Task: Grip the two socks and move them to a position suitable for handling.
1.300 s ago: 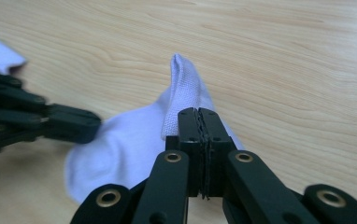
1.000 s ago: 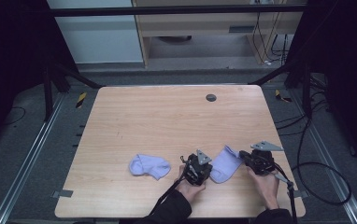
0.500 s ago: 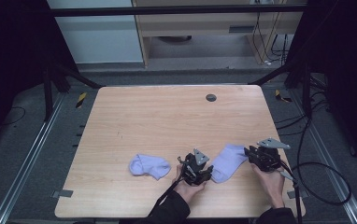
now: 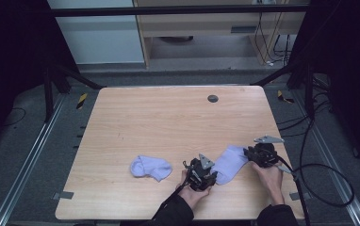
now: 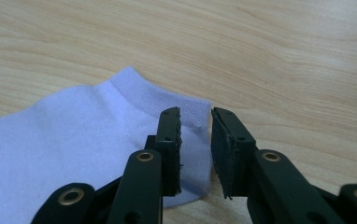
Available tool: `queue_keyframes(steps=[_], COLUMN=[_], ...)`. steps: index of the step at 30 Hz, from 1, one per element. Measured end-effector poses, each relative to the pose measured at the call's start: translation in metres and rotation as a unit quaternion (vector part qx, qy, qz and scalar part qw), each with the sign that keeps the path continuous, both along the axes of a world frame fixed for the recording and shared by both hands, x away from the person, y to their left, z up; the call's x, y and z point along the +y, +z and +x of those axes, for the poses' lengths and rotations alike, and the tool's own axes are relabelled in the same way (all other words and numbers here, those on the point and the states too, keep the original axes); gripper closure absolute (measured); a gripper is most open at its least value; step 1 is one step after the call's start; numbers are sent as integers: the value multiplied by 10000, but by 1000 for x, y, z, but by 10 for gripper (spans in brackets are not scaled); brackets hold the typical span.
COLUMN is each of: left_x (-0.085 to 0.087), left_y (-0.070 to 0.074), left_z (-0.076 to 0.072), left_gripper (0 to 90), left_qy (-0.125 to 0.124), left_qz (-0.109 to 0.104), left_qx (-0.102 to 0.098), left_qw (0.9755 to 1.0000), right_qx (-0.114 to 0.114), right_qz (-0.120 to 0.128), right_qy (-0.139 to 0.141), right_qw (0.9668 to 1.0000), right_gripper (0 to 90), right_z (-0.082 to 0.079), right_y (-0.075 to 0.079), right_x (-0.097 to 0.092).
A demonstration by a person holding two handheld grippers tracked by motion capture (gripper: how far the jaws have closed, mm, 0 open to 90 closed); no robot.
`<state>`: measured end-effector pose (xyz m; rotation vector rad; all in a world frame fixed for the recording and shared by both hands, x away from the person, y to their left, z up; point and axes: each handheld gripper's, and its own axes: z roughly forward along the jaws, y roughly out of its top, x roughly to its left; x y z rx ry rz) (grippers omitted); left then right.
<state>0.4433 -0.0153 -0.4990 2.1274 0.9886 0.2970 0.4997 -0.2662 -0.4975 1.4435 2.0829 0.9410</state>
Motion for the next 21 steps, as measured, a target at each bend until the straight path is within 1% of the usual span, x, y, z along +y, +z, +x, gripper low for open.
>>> queue_keyframes(steps=[2,3,4,5,7,8,9,12,14,15,16,17,19,20,21], left_x=[-1,-1,-2,-2,-2,-2,-3,-2,-1,3,5,7,10,11,12], left_y=[-1,-1,-1,-1,0,0,0,0,2,5,7,9,13,13,14], left_z=[0,0,0,0,1,1,1,2,2,3,4,5,8,9,11], left_gripper=[741,759,794,808,845,863,879,885,886,887,887,887,887,887,887], left_qy=[30,30,89,89,116,116,161,176,188,216,227,221,261,262,282], left_qz=[-7,-7,11,11,45,45,55,68,59,-19,-51,-39,-85,-78,-65], left_qx=[17,17,15,15,24,24,8,-32,-51,-94,-104,-124,-186,-193,-206], left_qw=[10000,10000,10000,10000,9999,9999,9999,9998,9998,9997,9997,9997,9995,9994,9994], right_qx=[61,61,89,104,139,139,186,179,173,55,9,-52,-131,-157,-199], right_qz=[-35,-35,-85,-100,-59,-59,-20,-66,-25,96,137,120,117,64,15], right_qy=[20,20,20,25,-8,-8,-14,-21,-27,21,40,89,122,195,209], right_qw=[10000,10000,9999,9999,9999,9999,9998,9998,9998,9999,9999,9999,9998,9997,9996], right_gripper=[761,761,807,836,881,881,900,900,900,900,900,900,900,900,900], right_z=[0,0,1,1,1,1,2,1,0,-5,-8,-11,-20,-25,-28], right_y=[-1,-1,-2,-2,-2,-2,-1,0,2,8,11,15,21,24,25], right_x=[1,1,1,0,-1,-1,-1,-1,-2,-4,-4,-4,-4,-2,-2])
